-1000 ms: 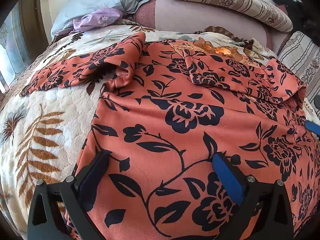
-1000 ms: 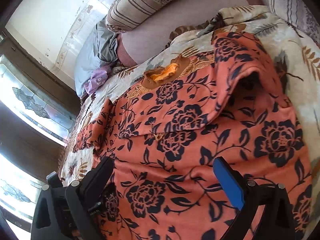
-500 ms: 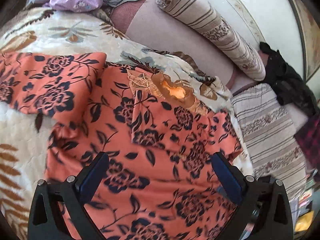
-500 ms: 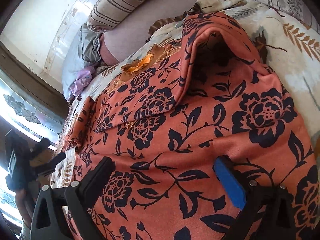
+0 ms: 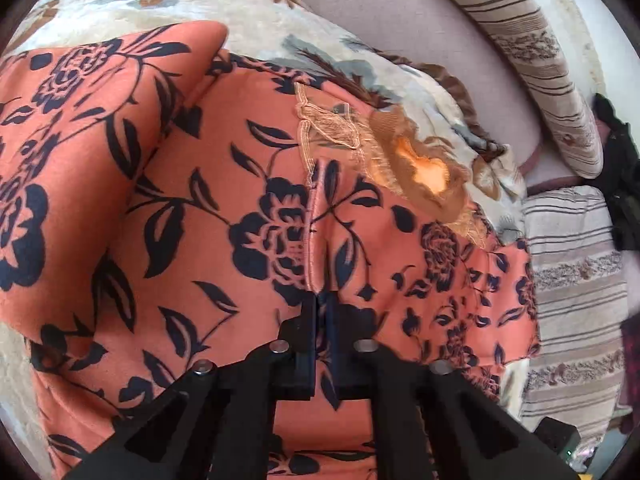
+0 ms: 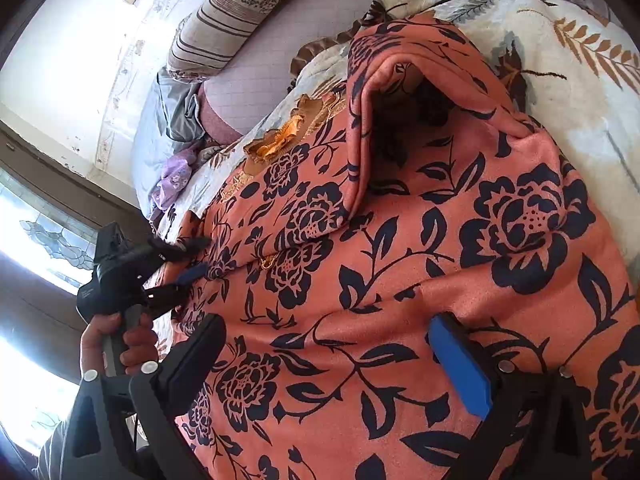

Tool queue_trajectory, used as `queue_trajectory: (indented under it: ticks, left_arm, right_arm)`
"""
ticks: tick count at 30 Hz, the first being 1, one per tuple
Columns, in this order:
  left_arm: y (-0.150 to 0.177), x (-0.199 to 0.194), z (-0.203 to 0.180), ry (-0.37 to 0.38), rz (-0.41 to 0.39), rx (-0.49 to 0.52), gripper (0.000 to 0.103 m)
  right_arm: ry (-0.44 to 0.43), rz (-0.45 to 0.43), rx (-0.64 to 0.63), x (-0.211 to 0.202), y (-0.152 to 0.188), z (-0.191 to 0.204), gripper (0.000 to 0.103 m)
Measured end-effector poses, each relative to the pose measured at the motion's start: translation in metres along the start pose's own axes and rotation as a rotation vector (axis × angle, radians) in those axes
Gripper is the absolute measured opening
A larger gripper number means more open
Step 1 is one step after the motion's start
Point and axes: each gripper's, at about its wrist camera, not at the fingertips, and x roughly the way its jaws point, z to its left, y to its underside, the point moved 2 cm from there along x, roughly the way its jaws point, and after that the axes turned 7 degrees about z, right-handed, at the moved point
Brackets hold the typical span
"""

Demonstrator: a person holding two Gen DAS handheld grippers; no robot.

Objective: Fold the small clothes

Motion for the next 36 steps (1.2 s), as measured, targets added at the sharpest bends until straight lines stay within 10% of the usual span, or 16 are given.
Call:
queue_trajectory:
  ticks: [7, 13, 26, 31, 36]
  left_arm:
    - [0.027, -0.110, -0.044, 0.028, -0.429, 0.193, 0.004]
    - [0.029, -0.011, 0.019, -0.203, -0.135, 0.084, 0.005]
    - [0.036, -0.010, 0.060, 0.043, -0.227, 0.112, 0.008]
    - [0.031, -0.034, 0.041, -0.026, -0.264, 0.172, 0.005]
    - [0.026, -0.101, 0.004, -0.128, -0.542, 0.339, 0.004]
  right_arm:
    - [-0.003, -0.003, -0.006, 0.001, 0.001, -0.001, 0.103]
    - [0.023, -0.010, -0.026, 0.002, 0.003, 0.004, 0.102]
    - [-0.113, -0.203, 0.054, -0.067, -0.057, 0.011, 0.102]
    - [-0.009, -0.169, 0.084, -0.040, -0.098, -0.011, 0.102]
    - [-0.008, -0.091, 0.139, -0.011, -0.090, -0.057, 0.102]
